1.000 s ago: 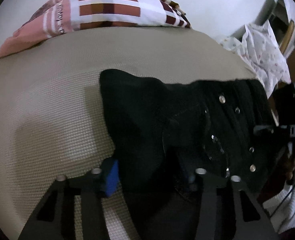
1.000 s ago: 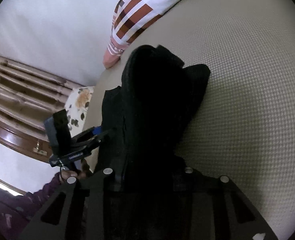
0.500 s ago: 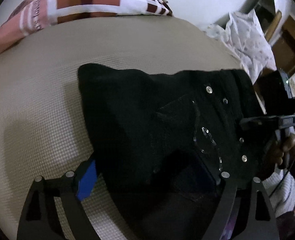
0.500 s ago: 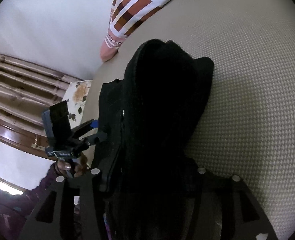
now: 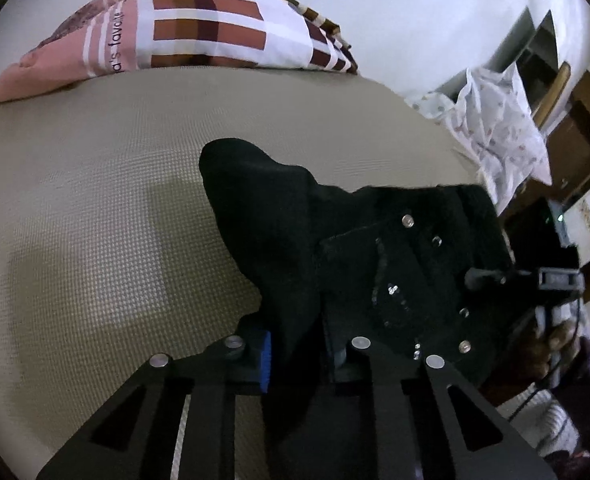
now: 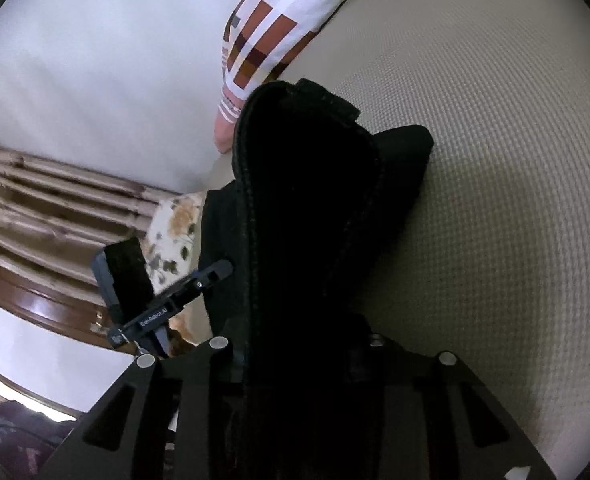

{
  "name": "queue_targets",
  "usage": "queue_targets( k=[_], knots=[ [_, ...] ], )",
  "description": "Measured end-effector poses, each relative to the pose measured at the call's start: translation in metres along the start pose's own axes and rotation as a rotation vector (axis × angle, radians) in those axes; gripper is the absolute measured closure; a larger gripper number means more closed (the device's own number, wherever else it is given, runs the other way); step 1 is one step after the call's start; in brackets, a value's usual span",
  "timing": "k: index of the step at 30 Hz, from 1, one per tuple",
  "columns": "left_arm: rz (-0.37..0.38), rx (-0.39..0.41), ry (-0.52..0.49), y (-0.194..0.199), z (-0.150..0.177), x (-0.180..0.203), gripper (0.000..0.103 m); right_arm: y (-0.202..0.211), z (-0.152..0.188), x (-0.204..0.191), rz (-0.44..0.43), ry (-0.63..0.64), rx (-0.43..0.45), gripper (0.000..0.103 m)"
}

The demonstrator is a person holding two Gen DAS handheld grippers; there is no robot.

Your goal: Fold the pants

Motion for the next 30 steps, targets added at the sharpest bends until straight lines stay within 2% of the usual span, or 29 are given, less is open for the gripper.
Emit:
queue_targets(
  k=[20,30],
  knots=[
    [-0.114,0.081,0.03,0.06,0.014,-0.02,0.084,-0.051,-0.001,-0.044,-0.093,-0.011,-0.019,0.075],
    [-0.174,0.139,0.073,0.097,0.012,-0.058,0.084,-0.096,-0.018,-0.08,-0.119,0.023,-0.06,0.074]
  ],
)
Point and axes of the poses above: each gripper's, at about its wrist camera, not at the fingertips, and y roughly against the way its jaws point, x to its right, z to its underside, the point moved 2 cm from there along -y, roughly the way its jaws point, and after that the axes turned 4 degrees about -x, right-handed, at the moved point
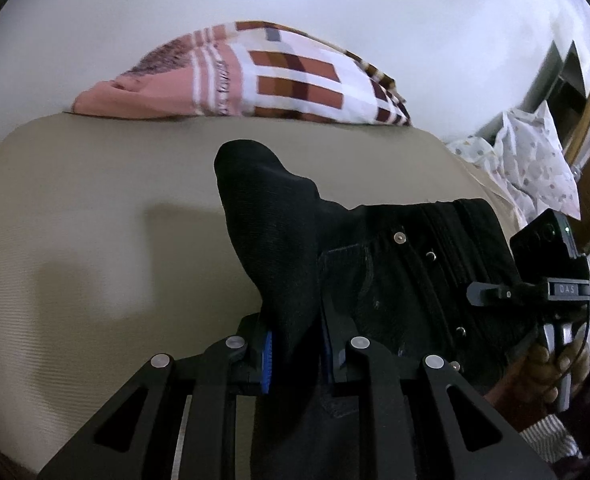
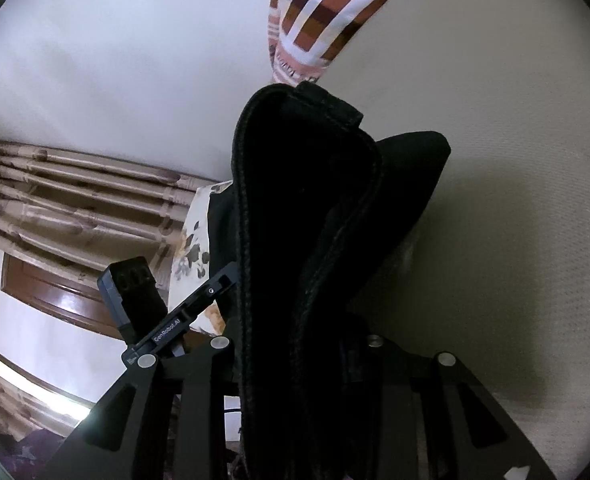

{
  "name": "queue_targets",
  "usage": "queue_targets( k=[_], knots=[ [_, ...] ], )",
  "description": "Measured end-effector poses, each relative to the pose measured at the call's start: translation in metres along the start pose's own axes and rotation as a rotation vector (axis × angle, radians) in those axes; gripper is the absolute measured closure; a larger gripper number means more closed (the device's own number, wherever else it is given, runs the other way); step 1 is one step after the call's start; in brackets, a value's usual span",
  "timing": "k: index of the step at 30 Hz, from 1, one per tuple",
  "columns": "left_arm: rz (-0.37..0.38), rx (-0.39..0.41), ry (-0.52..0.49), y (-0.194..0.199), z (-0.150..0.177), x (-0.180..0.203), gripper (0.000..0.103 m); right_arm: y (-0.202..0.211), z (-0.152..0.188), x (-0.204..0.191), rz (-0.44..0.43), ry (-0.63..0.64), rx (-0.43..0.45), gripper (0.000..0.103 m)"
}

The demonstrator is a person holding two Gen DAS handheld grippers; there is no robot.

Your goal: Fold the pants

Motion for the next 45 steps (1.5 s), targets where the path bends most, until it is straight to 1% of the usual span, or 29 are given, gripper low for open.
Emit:
queue_targets(
  k=[10,12,19,28,37,45],
  knots=[
    [-0.07,0.056,0.028,0.023,-0.014,-0.038,0.084,-0.045,-0.023,-0.03,-0.024,0.028,-0.037,0.074],
    [-0.08,0.064,0.037,0.025,-0.018,-0.046,0.084,-0.05,-0.024,-0.034,-0.028,0.035,-0.042,0.074],
    [-0.12,0.094,0.058,0.027,-0.036,-0.076,0.084,-0.079,-0.048,-0.049,-0.038,0.052,-0.062,0.074],
    [-0.148,0.124,0.12,0.019,-0.066,-0.12,0.084,-0.117,-0.086,-0.061,-0.048,0.064,-0.079,0.074],
    [-0.181,0.138,0.16,0.007,-0.087,-0.161,0.084,-0.158,-0.121,-0.059,-0.064,0.043,-0.094,0.074],
    [-0.216,0.147,0.178,-0.006,-0.111,-0.194,0.084,-0.195,-0.158,-0.065,-0.038,0.061,-0.105,0.074]
  ],
)
Point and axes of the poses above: each gripper's, at about its wrist camera, not at the fingertips, and y roughly against the way its jaws point, x to its right, z to its underside, the point moved 2 cm from there along -y, roughly the way its jaws point, and after that the axes turned 4 degrees about -x, right-handed, at the moved point
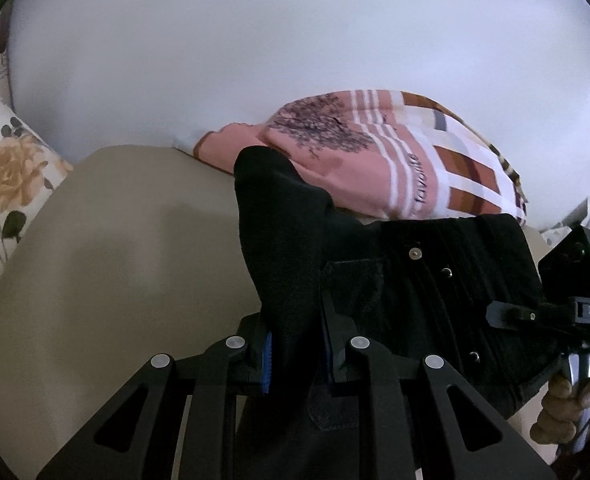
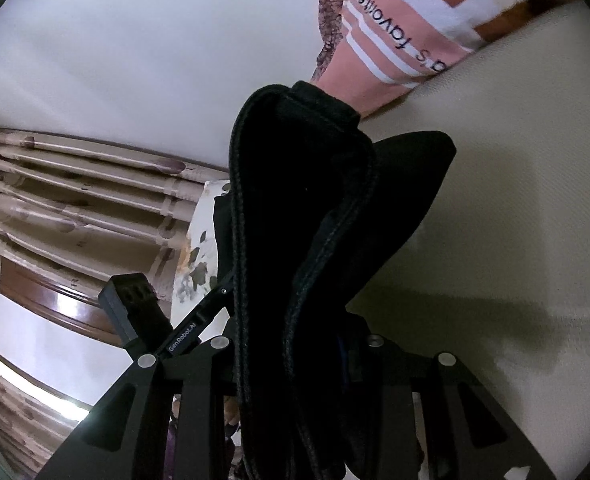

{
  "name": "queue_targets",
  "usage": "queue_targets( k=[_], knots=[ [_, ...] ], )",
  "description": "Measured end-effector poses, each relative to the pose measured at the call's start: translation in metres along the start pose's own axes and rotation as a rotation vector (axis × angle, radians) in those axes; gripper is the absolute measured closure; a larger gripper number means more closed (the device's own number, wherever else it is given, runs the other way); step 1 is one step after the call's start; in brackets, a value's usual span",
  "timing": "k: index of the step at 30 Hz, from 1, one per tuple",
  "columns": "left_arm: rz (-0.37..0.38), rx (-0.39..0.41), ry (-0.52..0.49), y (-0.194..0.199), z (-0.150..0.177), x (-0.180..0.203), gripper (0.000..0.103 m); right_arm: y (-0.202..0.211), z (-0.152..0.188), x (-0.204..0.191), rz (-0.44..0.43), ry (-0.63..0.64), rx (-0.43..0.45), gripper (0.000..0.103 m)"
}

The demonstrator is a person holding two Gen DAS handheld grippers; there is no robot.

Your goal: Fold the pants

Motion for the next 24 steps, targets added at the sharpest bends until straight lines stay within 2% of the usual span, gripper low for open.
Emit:
queue_targets(
  k=[13,24],
  knots=[
    [-0.044,0.003,0.003,-0.039,-0.031,-0.031,0.084,-0.041,-0.044,-0.001,0.058,0.036,-0.021,0.075],
    [-0.07,-0.017,0.001,-0.068,-0.033,-0.047,0.084,-0.062,-0.058,0.008,0.088,0.025,-0.022,0.075]
  ],
)
Point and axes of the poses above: each gripper's, at about its wrist camera, not at the fingertips, and y roughly against the way its jaws point, x to its right, z to its underside, the point moved 2 cm from there along -y, roughly the way its jaws point, and after that the axes turned 4 degrees about -x, right-handed, at the moved point
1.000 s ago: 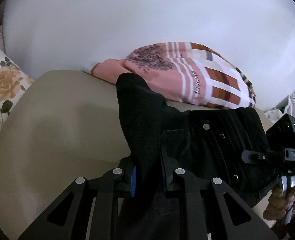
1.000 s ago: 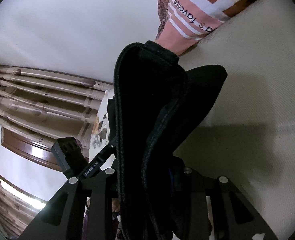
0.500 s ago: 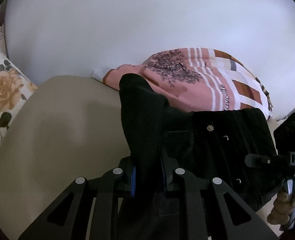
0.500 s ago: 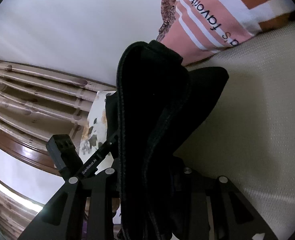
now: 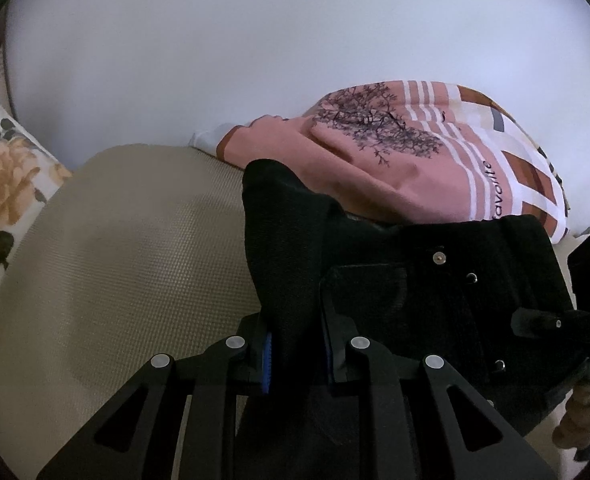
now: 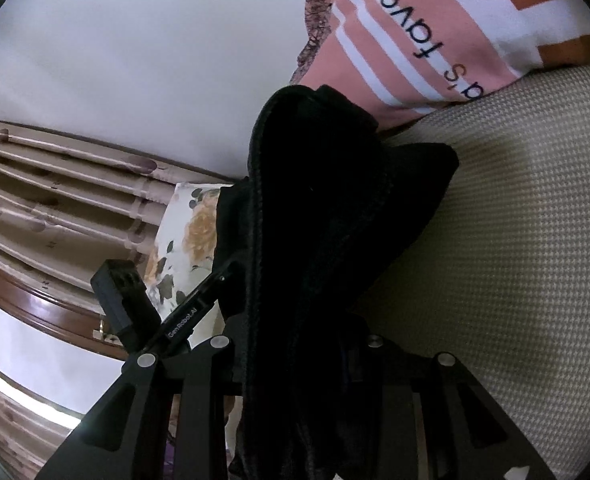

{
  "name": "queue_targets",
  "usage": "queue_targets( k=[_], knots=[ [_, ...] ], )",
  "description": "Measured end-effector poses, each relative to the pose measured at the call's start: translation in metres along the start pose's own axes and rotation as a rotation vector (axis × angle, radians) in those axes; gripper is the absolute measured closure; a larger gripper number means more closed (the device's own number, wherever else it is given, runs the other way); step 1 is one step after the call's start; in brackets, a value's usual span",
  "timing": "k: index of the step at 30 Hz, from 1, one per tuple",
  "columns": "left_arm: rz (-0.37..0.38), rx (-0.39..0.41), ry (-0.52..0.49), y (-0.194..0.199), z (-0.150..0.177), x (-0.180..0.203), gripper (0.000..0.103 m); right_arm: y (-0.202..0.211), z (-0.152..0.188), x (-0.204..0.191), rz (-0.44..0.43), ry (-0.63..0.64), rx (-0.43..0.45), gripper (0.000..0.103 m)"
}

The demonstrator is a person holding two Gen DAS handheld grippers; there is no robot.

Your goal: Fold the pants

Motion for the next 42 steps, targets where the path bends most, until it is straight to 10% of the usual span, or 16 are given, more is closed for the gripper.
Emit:
queue_targets(
  k=[10,22,31,42],
  knots=[
    [-0.028,0.006,-0.004,-0.016,0.006,-0.004,0.08,-0.009,0.005,0.001,0.048,-0.013,0.001,0.075],
    [-0.069,0.013,0.094,-0.029,0.017,-0.04,0.034,-0.024,0.009,0.003,0.15,0.018,0.027,0.071],
    [-0.057,0.034,0.173,-0.024,0.022,-0.057,0.022,-0.029,0.016,-0.012,0.247,0.11,0.092,0.067],
    [-0.257,0.153,0.044,0.038,0.049,-0.028,0.022,-0.002,0.038,-0.049,0.509,0.25,0.257,0.034]
  ],
)
Point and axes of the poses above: each gripper's, at about its wrist camera, not at the fingertips, and y roughly against the way its jaws point, x to its right, z to its underside, the point moved 2 cm from there along -y, roughly the way its jaws point, and after that the axes turned 4 degrees about -x, right-handed, at the moved point
